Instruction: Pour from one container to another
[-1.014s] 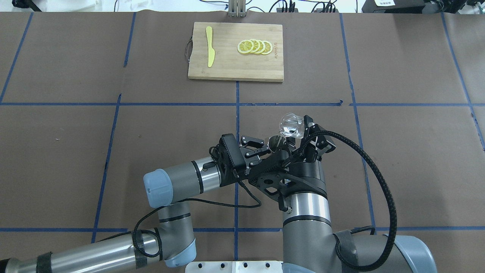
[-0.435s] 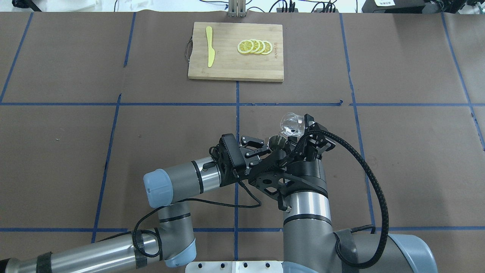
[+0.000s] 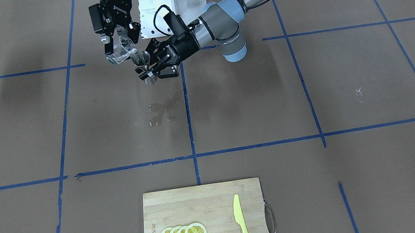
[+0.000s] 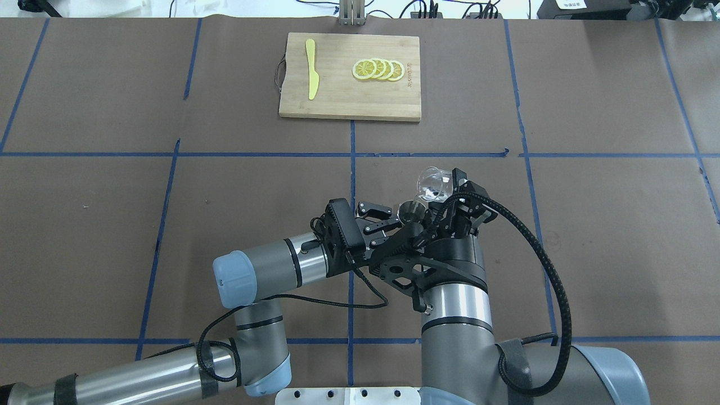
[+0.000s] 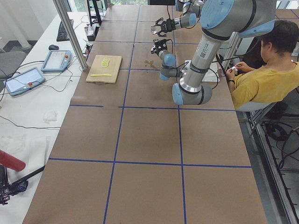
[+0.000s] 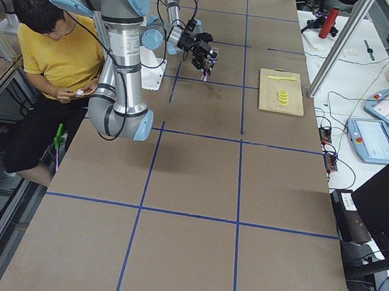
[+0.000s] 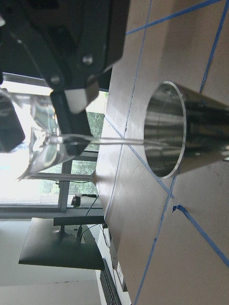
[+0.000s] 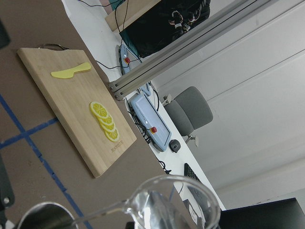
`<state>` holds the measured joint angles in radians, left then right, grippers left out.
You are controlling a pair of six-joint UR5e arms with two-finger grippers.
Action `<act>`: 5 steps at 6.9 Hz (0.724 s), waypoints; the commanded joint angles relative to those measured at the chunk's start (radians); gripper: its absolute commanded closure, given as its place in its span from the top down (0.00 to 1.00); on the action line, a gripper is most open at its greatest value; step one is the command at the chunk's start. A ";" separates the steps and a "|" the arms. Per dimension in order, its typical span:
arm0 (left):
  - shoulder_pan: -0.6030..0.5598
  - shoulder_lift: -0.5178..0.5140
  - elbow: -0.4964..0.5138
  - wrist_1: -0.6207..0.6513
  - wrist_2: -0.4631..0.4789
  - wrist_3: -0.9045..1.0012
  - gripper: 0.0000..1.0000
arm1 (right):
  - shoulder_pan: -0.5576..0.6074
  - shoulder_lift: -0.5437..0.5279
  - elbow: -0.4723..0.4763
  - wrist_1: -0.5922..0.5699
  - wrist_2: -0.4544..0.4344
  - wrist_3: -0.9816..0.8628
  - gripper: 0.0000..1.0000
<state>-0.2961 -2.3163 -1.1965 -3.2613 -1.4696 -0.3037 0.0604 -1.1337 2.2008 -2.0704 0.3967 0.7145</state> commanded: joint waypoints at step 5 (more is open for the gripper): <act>0.000 0.000 0.000 0.000 0.002 0.000 0.00 | -0.001 -0.003 0.014 -0.037 0.001 0.006 0.00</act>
<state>-0.2960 -2.3163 -1.1965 -3.2601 -1.4692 -0.3037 0.0598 -1.1357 2.2141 -2.1075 0.3973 0.7139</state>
